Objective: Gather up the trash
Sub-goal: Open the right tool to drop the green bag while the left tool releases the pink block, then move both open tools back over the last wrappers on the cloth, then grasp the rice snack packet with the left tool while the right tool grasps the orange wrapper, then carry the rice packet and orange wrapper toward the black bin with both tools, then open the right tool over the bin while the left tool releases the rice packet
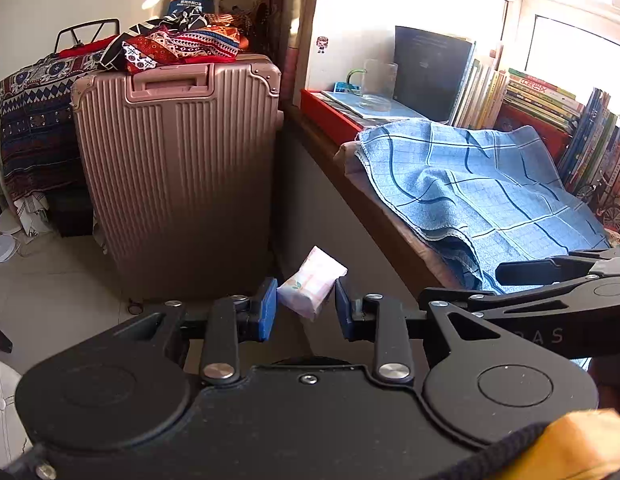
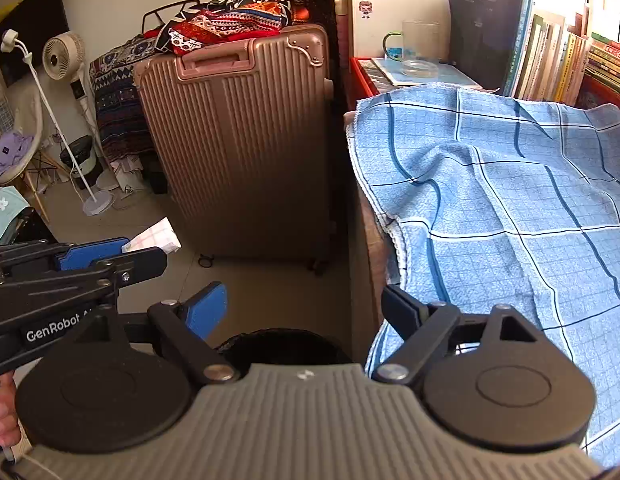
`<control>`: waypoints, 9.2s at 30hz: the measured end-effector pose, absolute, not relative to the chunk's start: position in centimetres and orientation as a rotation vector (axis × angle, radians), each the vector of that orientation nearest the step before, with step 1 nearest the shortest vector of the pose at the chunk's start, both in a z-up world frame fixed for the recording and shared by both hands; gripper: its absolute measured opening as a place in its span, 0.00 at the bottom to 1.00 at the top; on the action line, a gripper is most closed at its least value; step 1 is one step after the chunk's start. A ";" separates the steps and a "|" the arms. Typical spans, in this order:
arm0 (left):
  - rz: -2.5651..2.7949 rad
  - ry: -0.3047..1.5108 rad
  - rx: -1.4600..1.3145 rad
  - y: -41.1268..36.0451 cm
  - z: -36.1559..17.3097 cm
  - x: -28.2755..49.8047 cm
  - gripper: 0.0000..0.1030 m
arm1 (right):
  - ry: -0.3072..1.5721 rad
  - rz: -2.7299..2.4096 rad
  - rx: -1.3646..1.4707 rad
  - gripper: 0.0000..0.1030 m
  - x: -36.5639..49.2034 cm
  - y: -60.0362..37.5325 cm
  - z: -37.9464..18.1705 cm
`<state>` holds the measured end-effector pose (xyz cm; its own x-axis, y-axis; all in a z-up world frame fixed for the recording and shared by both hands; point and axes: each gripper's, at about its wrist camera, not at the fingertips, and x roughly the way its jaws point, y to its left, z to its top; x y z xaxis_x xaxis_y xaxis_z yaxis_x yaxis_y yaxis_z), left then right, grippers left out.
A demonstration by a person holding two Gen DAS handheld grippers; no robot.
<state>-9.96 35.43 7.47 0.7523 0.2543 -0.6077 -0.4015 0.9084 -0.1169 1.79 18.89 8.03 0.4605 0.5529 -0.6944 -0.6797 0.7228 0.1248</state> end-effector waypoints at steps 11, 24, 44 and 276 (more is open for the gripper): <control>0.351 0.641 -0.246 34.7 7.4 -9.4 0.29 | 0.778 0.733 -0.168 0.90 2.1 17.8 8.4; 0.445 0.645 -0.236 35.1 7.4 -8.7 0.88 | 0.785 0.694 -0.161 0.90 2.4 16.4 7.9; 0.381 0.656 -0.229 34.2 7.5 -4.8 0.99 | 0.776 0.592 -0.140 1.00 4.0 14.1 7.9; 0.412 0.778 -0.262 35.1 6.4 -8.4 0.61 | 0.658 0.712 -0.218 1.00 -2.0 16.4 5.3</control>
<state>-8.39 35.13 6.40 0.6387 0.2617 -0.7236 -0.4520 0.8887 -0.0776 -2.01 16.41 5.28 0.5676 0.5341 -0.6266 -0.6663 0.7450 0.0314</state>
